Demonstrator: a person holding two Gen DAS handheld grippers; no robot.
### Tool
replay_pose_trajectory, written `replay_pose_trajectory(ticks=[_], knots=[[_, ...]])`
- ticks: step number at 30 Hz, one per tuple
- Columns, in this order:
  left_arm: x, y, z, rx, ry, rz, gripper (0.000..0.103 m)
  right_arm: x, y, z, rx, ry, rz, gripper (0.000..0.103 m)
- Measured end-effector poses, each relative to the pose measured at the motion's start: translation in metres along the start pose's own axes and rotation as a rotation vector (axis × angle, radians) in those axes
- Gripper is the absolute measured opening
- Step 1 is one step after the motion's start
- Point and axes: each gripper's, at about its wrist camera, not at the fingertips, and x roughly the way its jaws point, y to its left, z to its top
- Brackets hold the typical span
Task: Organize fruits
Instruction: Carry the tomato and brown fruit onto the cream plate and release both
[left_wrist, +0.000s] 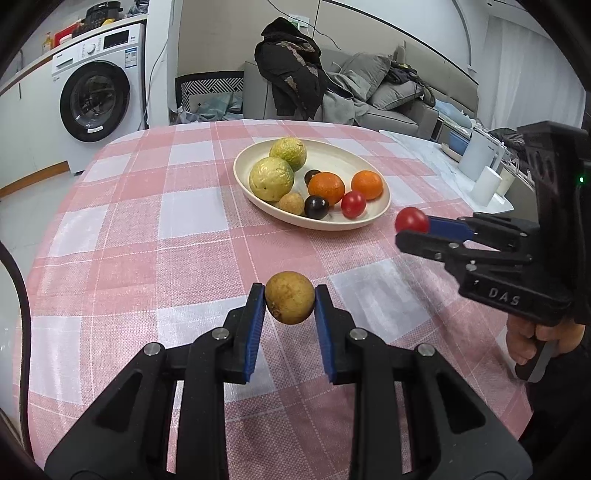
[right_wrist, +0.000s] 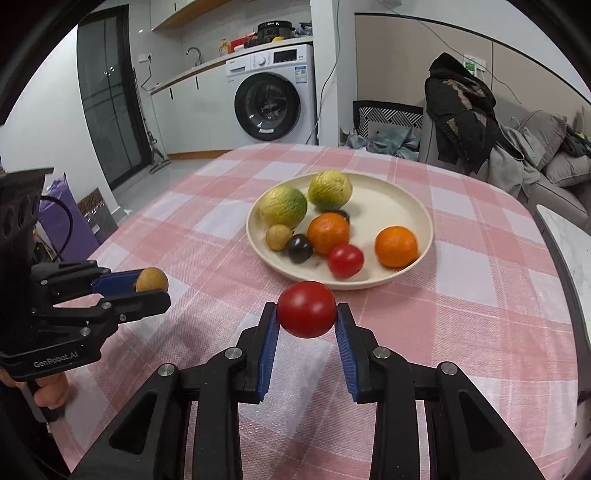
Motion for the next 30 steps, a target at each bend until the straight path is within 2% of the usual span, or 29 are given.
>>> replay_pose_trajectory(ticks=[9, 17, 25, 30], knots=[[-0.001, -0.001, 0.024, -0.022, -0.048, 0.000, 0.024, -0.019, -0.021, 0.018, 0.032, -0.071, -0.020, 0.032], [0.006, -0.011, 0.056, 0.000, -0.085, 0.019, 0.024, -0.029, -0.041, 0.035, 0.100, -0.135, 0.008, 0.032], [0.024, -0.020, 0.081, 0.019, -0.097, 0.027, 0.024, -0.021, -0.054, 0.045, 0.148, -0.152, 0.025, 0.032], [0.042, -0.027, 0.093, 0.039, -0.102, 0.031, 0.024, -0.005, -0.063, 0.047, 0.222, -0.139, 0.043, 0.032]])
